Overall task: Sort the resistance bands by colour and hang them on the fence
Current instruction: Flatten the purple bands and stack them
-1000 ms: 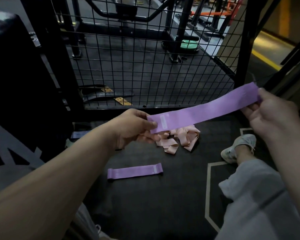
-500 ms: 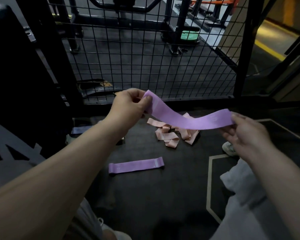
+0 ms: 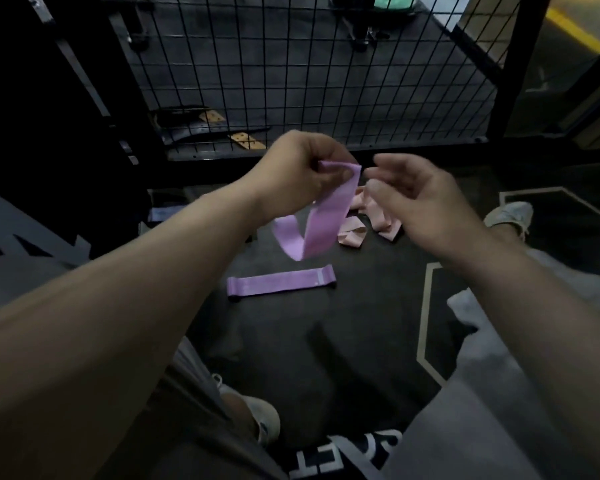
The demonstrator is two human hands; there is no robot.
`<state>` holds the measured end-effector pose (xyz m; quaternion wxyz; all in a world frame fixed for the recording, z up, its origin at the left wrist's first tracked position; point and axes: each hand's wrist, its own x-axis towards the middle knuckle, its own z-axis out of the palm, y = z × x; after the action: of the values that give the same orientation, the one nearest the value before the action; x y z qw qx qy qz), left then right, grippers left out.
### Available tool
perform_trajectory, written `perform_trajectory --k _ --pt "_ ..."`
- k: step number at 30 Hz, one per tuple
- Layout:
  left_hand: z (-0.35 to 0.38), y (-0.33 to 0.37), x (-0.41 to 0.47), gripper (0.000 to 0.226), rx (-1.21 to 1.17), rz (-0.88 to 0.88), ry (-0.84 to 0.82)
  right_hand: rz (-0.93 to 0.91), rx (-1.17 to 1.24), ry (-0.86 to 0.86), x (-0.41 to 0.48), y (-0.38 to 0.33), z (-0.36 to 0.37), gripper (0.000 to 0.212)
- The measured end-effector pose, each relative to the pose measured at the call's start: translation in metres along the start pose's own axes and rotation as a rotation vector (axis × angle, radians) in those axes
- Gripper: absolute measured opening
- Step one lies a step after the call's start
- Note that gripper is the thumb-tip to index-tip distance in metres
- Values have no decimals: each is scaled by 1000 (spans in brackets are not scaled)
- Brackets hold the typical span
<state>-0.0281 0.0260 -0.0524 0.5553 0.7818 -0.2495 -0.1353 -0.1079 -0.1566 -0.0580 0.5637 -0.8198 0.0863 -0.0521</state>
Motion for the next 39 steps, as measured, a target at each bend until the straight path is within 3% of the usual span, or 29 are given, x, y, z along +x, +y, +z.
perform_trajectory --k 4,8,11,15,18,22,26,30,35,39 --pt "-4 0 -2 18 -101 -129 -16 -85 -75 -151 3 -12 17 37" --pt "-11 1 0 27 -424 -267 34 -59 -22 -87 8 -22 21 10" --pt "-13 0 2 25 -591 -292 -10 -8 45 -38 10 -30 18 2" --pt "-12 -3 5 26 -644 -284 24 22 75 -51 10 -43 10 13" --pt "-11 -5 7 22 -624 -236 11 5 -52 -75 14 -55 5 26" --pt "-10 -4 8 40 -640 -218 -16 -42 -259 -93 22 -65 7 15" --pt "-15 -17 5 36 -441 -245 -151 -13 -183 -47 30 -71 8 10" --pt "-13 -53 -5 30 -209 -390 -295 52 59 16 43 -60 8 9" --pt "-8 -82 -19 11 -138 -547 -341 291 286 176 63 -12 9 13" --pt "-19 -110 -27 21 187 -755 -394 508 284 182 72 59 28 14"
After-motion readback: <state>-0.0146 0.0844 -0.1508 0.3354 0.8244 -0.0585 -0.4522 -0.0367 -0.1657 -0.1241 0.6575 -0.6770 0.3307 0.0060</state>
